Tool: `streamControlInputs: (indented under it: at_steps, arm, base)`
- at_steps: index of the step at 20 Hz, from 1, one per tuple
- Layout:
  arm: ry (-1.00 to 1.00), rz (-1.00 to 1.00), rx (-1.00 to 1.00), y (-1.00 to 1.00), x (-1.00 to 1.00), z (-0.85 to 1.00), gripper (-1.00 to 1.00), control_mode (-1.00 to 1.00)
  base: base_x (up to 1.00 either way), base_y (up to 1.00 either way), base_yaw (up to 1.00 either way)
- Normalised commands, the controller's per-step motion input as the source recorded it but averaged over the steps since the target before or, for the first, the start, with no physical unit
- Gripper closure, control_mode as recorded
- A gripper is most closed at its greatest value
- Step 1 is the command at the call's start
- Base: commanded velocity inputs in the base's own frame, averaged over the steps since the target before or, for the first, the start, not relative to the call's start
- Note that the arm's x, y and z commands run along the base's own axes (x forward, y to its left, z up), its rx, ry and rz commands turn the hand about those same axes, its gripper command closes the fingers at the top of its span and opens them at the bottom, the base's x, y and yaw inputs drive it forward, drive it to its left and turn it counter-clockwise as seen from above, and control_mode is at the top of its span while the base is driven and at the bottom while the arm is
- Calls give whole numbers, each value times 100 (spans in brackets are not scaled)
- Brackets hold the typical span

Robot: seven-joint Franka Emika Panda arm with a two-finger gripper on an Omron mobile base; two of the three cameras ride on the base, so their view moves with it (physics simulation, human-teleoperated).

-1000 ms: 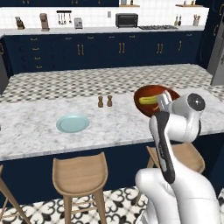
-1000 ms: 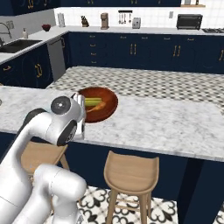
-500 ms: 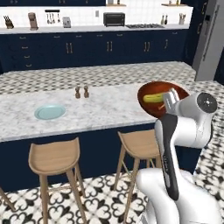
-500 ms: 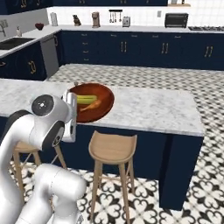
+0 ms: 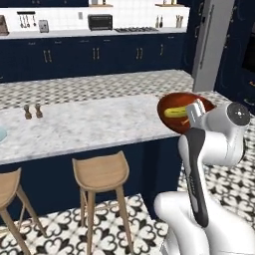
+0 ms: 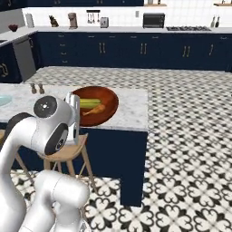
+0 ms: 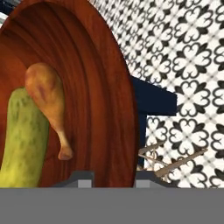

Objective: Pick the chicken drumstick and cucumber from their plates and place them in the bowl. Then put the bowl in the fridge.

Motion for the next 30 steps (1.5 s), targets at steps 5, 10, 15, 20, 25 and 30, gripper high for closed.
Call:
streamControlInputs:
  at_steps: [5,10,15,20,25,30]
  arm:
    - [0,0,0,0,0,0,100,100]
    - [0,0,0,0,0,0,100,100]
    - [0,0,0,0,0,0,100,100]
    - [0,0,0,0,0,0,100,100]
    - [0,0,0,0,0,0,100,100]
    - [0,0,0,0,0,0,100,100]
  base:
    - [8,-100,-9]
    - [20,-100,-5]
    - [46,-100,-1]
    - [92,-100,2]
    - [100,-97,20]
    - [100,-91,32]
